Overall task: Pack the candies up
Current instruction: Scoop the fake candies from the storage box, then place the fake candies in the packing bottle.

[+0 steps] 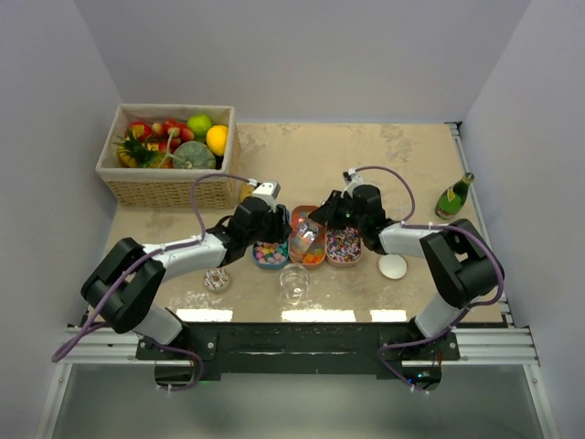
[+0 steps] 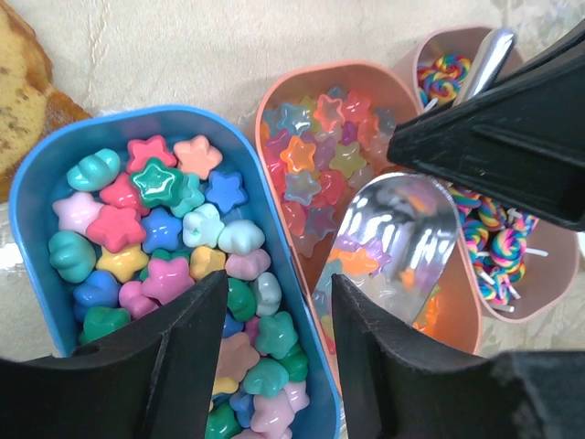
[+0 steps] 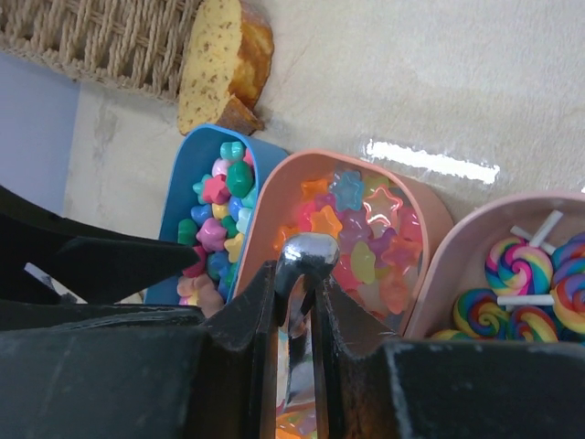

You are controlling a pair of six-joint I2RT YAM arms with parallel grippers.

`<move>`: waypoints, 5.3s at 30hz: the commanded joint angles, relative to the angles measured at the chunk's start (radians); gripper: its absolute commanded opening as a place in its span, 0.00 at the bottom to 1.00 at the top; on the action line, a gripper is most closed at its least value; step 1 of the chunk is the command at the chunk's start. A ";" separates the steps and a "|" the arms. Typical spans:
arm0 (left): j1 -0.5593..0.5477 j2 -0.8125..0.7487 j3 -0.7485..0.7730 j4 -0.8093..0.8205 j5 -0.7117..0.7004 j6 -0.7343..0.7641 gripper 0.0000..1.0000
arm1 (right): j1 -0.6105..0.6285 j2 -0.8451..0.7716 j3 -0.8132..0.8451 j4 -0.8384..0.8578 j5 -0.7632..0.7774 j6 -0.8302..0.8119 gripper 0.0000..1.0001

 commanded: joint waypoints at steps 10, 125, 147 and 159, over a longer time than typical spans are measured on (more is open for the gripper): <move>0.004 -0.108 0.019 -0.001 -0.048 -0.002 0.56 | 0.008 -0.013 0.013 -0.073 0.109 0.074 0.00; 0.004 -0.200 0.029 -0.111 -0.185 0.029 0.56 | -0.037 -0.334 -0.304 0.170 -0.179 0.295 0.00; 0.003 -0.205 0.023 -0.117 -0.194 0.032 0.57 | 0.051 -0.447 -0.214 -0.062 -0.021 0.077 0.00; 0.004 -0.209 0.019 -0.114 -0.197 0.030 0.57 | 0.081 -0.499 -0.197 -0.100 0.014 0.010 0.00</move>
